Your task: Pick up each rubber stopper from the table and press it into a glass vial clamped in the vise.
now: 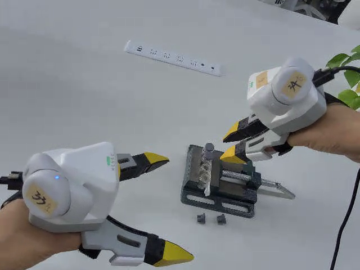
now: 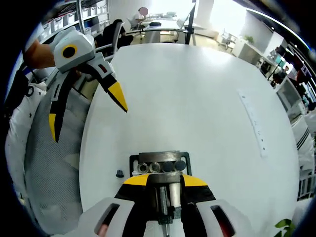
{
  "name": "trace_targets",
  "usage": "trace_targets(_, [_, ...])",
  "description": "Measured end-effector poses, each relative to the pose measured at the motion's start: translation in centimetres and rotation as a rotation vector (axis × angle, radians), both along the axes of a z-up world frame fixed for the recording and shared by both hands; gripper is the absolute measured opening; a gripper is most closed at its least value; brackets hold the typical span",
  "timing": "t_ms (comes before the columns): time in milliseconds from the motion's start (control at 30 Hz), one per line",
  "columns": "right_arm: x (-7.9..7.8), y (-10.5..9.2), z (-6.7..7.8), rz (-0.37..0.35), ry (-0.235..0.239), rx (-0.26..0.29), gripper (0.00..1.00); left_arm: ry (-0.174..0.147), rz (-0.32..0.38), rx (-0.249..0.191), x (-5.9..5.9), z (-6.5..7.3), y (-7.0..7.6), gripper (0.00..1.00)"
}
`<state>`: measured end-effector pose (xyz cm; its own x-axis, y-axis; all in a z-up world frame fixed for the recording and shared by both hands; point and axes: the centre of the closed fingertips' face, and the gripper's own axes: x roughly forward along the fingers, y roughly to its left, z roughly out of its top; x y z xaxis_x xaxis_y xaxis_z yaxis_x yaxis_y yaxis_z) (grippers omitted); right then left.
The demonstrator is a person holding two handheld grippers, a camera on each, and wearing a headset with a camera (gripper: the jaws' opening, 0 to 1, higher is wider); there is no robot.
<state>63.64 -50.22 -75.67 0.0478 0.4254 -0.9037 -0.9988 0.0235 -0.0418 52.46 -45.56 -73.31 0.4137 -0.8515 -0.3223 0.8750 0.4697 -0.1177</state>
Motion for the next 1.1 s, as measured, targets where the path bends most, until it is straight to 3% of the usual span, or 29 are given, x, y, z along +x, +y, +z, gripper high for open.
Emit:
trace_targets(367, [-0.8,-2.8,1.2,-0.104,-0.046,0.107,0.3,0.001,-0.01,0.03,-0.3,-0.1,0.3,0.86])
trace_targets(667, [-1.5,-4.6,2.6,-0.179,-0.078,0.227,0.4,0.004,-0.024,0.051,-0.5,-0.3,0.0,0.84])
trace_targets(833, [-2.5,-5.4,2.9,-0.201,-0.08,0.267,0.45,0.01,-0.032,0.067,-0.8,-0.4,-0.2,0.83])
trace_targets(1100, [-5.1,-6.6,3.4,-0.224,-0.075,0.375,0.57,0.01,-0.044,0.094,-0.9,-0.5,-0.5,0.79])
